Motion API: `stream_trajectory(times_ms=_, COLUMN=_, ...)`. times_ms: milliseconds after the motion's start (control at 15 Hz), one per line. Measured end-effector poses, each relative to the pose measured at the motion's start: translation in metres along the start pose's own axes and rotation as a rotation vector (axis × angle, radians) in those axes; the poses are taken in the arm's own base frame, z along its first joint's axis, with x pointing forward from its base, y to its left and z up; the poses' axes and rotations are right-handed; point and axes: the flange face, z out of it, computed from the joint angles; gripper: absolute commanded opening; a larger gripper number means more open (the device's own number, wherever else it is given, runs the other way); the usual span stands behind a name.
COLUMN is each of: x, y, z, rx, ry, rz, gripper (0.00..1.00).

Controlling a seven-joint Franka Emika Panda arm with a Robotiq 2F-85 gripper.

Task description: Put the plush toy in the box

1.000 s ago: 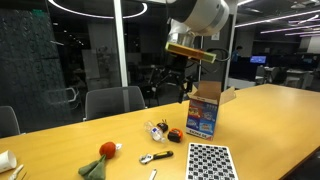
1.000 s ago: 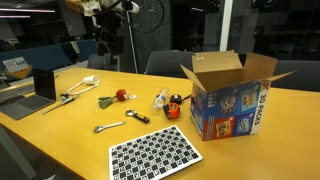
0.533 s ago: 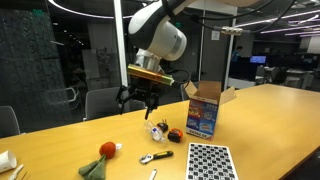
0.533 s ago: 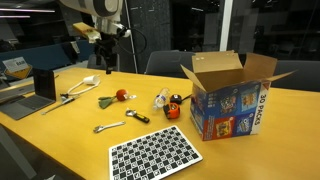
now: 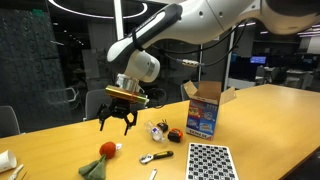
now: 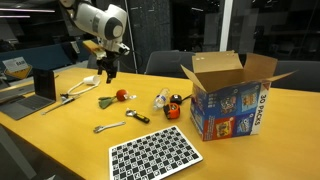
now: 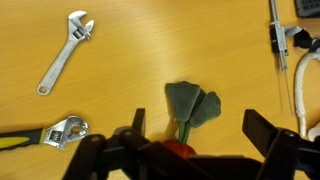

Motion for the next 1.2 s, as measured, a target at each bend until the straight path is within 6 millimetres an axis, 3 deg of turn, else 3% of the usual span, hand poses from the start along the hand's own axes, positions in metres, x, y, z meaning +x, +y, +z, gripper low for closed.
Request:
stream_trajectory(times_ms=333, x=0.038, y=-0.002, z=0.039, rx=-0.024, ry=0.013, rz=0.077, gripper=1.00)
stream_trajectory(times_ms=800, x=0.067, y=-0.012, z=0.098, rx=-0.087, ry=0.037, rz=0.178, gripper=1.00)
stream_trajectory(times_ms=1200, x=0.096, y=-0.010, z=0.108, rx=-0.144, ry=0.091, rz=0.249, gripper=1.00)
